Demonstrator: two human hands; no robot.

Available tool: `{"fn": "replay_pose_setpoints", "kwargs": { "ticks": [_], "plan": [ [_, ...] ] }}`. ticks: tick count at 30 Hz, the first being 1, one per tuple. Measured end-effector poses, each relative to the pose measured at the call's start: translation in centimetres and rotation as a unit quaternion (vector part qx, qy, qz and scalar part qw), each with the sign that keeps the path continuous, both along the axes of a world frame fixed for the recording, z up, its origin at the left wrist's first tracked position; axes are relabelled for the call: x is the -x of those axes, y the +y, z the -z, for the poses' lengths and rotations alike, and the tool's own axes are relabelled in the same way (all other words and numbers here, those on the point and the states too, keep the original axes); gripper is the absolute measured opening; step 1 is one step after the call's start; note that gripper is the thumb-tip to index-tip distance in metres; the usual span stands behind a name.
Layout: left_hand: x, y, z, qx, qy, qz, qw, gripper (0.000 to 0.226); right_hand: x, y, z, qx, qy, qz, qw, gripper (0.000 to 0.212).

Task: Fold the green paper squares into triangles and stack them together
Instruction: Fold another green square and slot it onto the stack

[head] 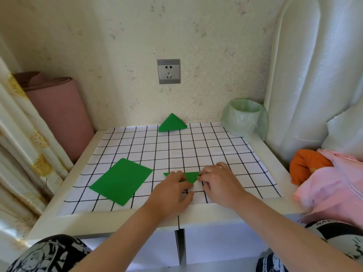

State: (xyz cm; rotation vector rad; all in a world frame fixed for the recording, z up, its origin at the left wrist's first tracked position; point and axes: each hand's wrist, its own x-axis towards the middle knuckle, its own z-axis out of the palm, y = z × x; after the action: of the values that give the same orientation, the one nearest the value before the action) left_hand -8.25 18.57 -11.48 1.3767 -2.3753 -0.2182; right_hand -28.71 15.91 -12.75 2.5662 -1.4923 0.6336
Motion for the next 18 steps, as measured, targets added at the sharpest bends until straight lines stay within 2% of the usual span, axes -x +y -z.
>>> {"fn": "replay_pose_setpoints", "kwargs": {
  "ticks": [5,11,18],
  "plan": [
    [-1.0,1.1,-0.3,-0.040,0.055,0.002,0.998,0.028,-0.2,-0.2,0.1,-0.015,0.005,0.016,1.000,0.032],
    [-1.6,1.9,-0.1,-0.038,0.029,0.013,0.999,0.033,-0.2,-0.5,-0.1,-0.030,-0.001,0.025,0.999,0.026],
    [-1.2,0.2,-1.1,-0.041,0.029,-0.022,0.999,0.028,-0.5,-0.8,-0.6,-0.049,-0.005,0.018,0.999,0.024]
  ]
}}
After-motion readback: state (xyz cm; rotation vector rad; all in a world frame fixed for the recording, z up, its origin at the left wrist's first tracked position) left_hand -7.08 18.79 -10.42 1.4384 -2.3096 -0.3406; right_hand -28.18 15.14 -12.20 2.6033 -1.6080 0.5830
